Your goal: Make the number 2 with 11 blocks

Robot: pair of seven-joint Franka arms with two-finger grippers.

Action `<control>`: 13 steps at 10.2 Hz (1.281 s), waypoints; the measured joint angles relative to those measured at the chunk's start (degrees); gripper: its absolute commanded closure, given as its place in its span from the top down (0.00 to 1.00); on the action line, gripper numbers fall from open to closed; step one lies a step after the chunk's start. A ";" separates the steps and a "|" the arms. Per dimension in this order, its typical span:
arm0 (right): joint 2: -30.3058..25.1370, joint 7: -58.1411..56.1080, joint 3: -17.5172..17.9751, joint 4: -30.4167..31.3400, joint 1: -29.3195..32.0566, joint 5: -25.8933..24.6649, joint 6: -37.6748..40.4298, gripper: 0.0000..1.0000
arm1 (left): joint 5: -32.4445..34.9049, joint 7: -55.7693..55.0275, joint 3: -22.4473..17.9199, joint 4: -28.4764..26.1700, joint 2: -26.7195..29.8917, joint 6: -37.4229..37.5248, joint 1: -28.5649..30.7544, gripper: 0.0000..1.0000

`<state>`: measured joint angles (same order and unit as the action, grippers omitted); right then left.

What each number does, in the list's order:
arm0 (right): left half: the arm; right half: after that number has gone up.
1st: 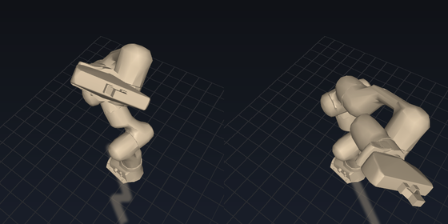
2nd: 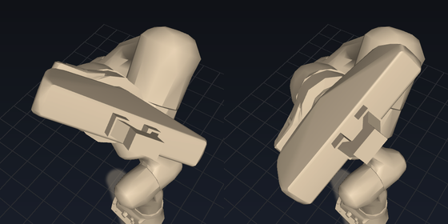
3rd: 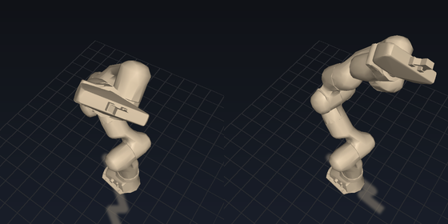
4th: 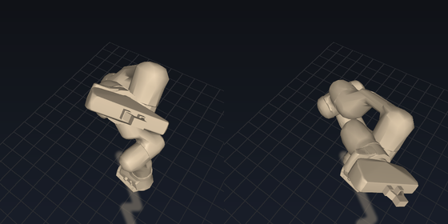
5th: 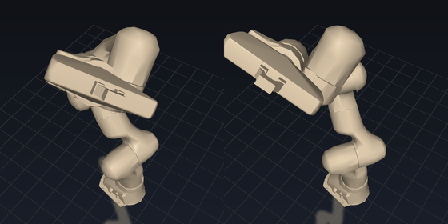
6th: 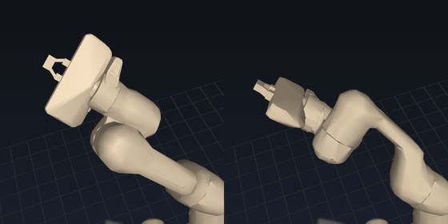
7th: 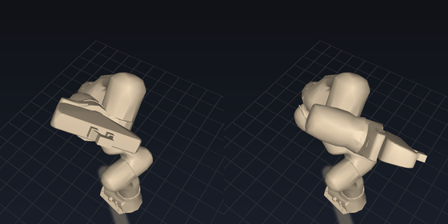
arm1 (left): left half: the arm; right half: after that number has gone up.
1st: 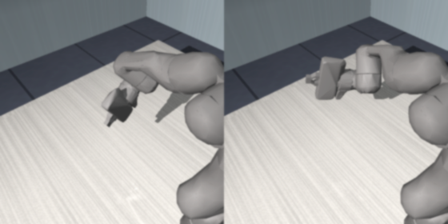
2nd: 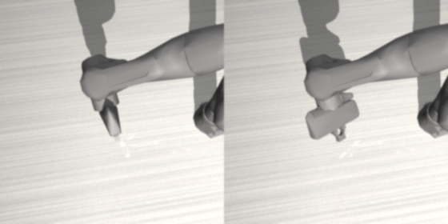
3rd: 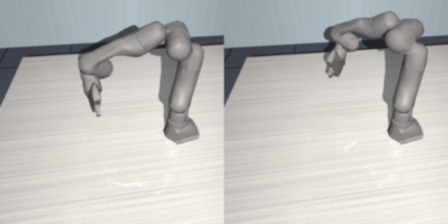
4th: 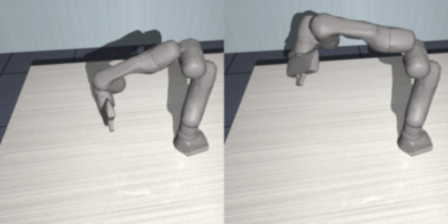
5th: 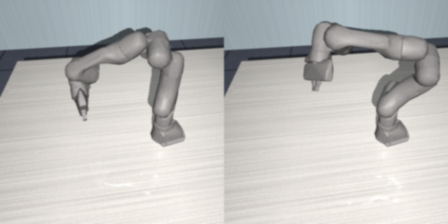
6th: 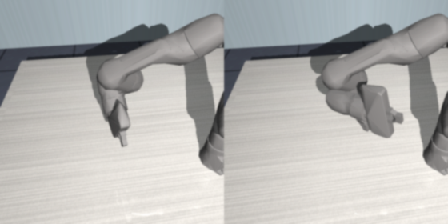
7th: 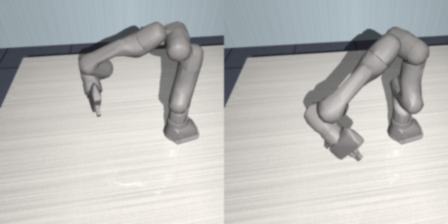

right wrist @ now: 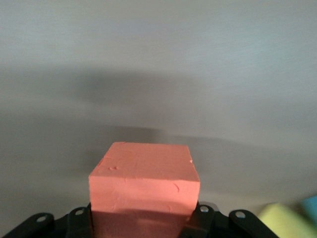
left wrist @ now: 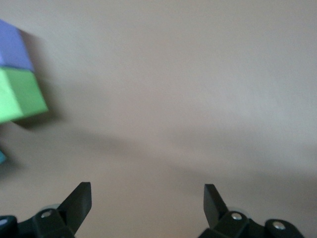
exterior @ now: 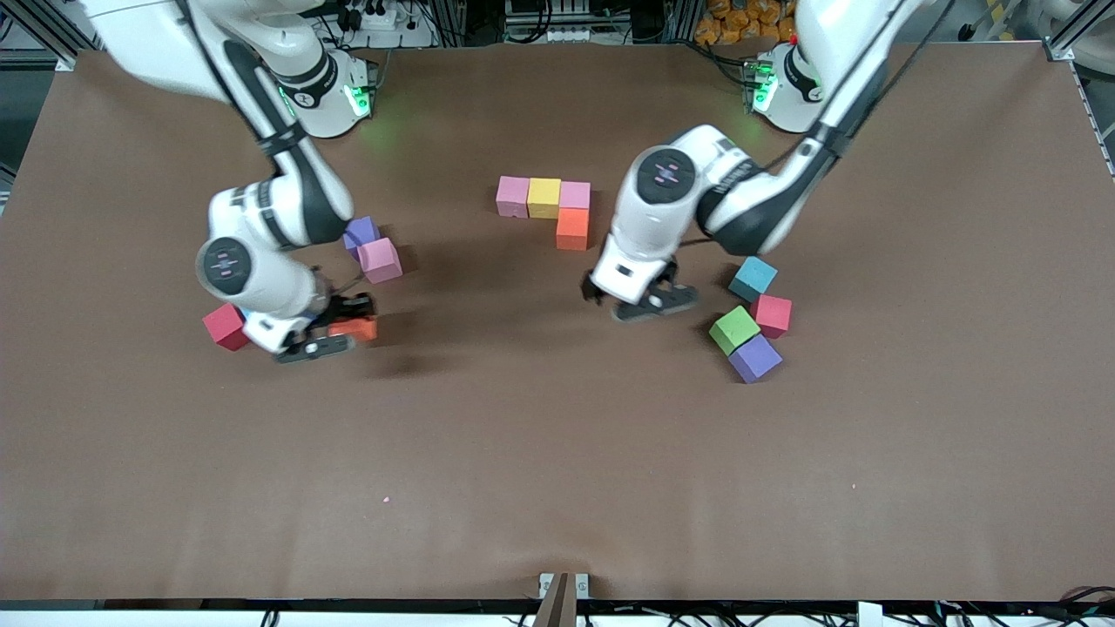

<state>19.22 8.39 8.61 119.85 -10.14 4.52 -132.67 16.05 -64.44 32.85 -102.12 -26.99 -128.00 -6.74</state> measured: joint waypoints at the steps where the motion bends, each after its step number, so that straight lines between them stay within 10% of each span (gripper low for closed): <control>1: -0.17 6.60 0.51 -0.52 -3.61 0.16 -0.04 0.54 | -0.01 0.00 -0.01 0.02 0.36 0.02 2.59 1.00; 13: 17.30 35.30 0.40 -24.12 -32.57 0.74 0.99 0.55 | 0.05 3.95 -0.26 -0.07 1.16 5.70 19.61 1.00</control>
<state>36.52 43.69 9.01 95.73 -42.72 5.26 -131.68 16.10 -60.49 32.59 -102.20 -25.83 -122.30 12.87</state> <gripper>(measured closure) 0.383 0.000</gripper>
